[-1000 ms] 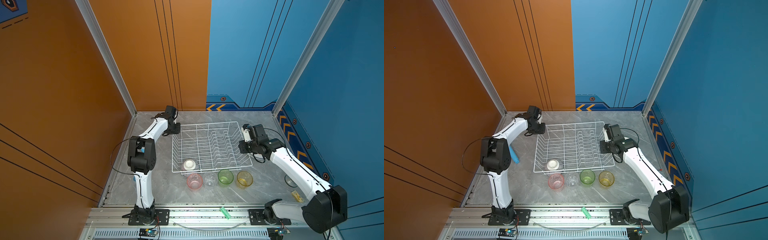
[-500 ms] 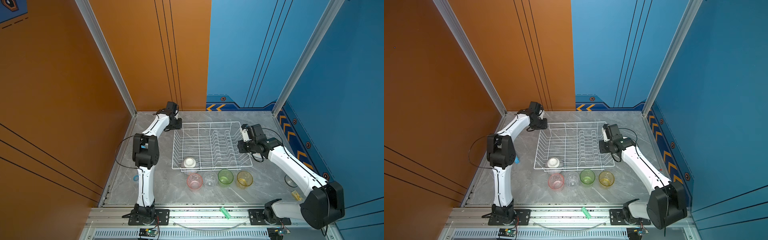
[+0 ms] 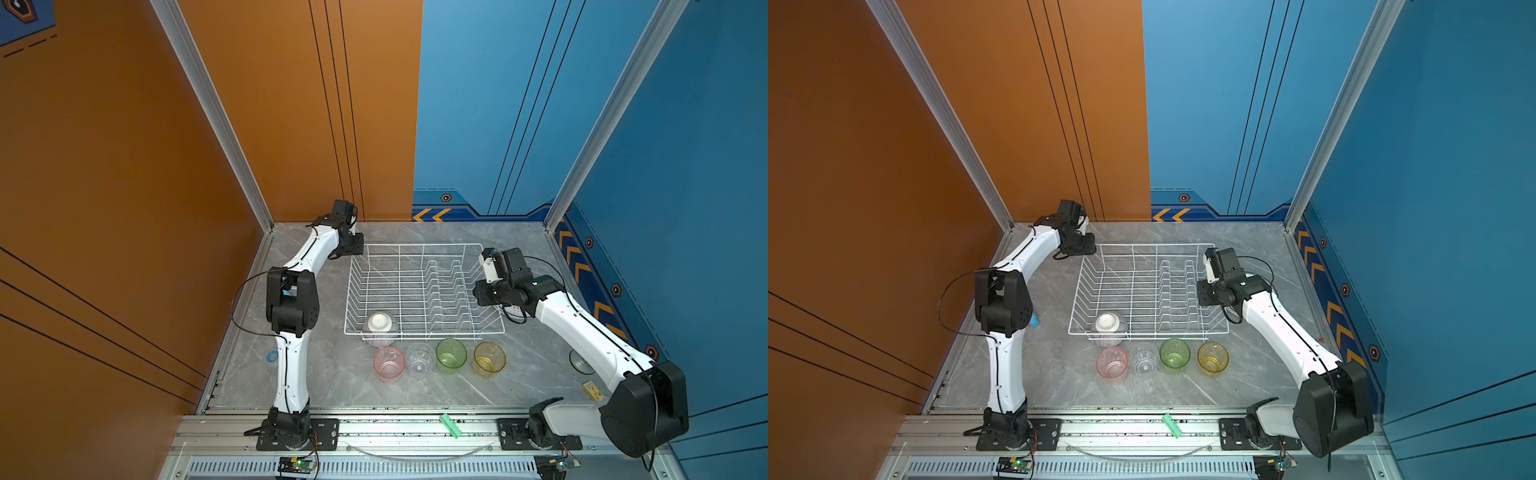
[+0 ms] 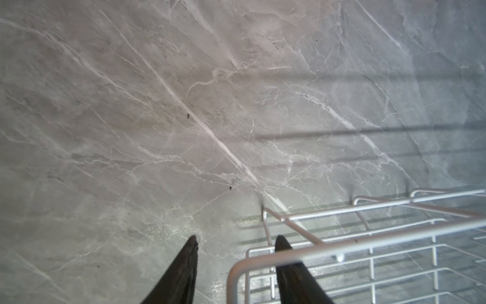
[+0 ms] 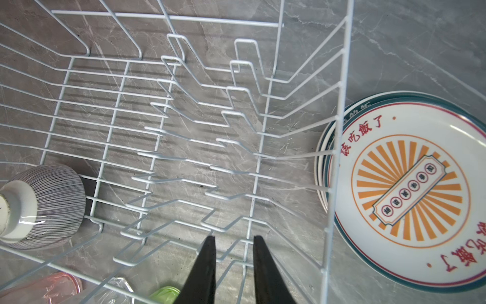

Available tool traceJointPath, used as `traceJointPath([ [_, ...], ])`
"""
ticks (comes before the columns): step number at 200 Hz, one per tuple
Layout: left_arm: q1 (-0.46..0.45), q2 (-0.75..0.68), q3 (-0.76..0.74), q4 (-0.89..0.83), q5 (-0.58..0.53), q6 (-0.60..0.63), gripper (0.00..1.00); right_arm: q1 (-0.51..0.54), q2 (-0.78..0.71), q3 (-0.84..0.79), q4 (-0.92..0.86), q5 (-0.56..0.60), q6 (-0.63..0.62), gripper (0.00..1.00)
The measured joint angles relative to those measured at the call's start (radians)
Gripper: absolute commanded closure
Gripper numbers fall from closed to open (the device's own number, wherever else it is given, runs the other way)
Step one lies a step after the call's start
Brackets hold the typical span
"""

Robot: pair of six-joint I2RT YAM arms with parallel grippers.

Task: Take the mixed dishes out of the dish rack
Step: 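Move the left gripper over the striped bowl in the rack, then lower the left gripper onto the foot of the striped bowl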

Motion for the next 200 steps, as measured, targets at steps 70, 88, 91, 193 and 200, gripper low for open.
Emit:
traceJointPath([
  [70, -0.1, -0.37, -0.267, 0.065, -0.243, 0.057, 0.25, -0.002, -0.026, -0.02, 0.007, -0.01, 0.0, 0.71],
  [88, -0.193, -0.502, -0.365, 0.081, -0.33, 0.086, 0.18, -0.006, -0.059, -0.031, 0.007, -0.015, 0.0, 0.7],
  [91, -0.214, -0.524, -0.379, 0.079, -0.34, 0.091, 0.17, -0.007, -0.065, -0.033, 0.007, -0.016, 0.0, 0.7],
  [193, -0.565, -0.753, -0.678, -0.185, -0.334, -0.129, 0.21, -0.009, -0.197, -0.08, 0.007, -0.084, 0.032, 0.7],
  [200, -0.565, -0.749, -0.683, -0.194, -0.322, -0.144, 0.2, -0.009, -0.204, -0.081, 0.007, -0.085, 0.035, 0.7],
])
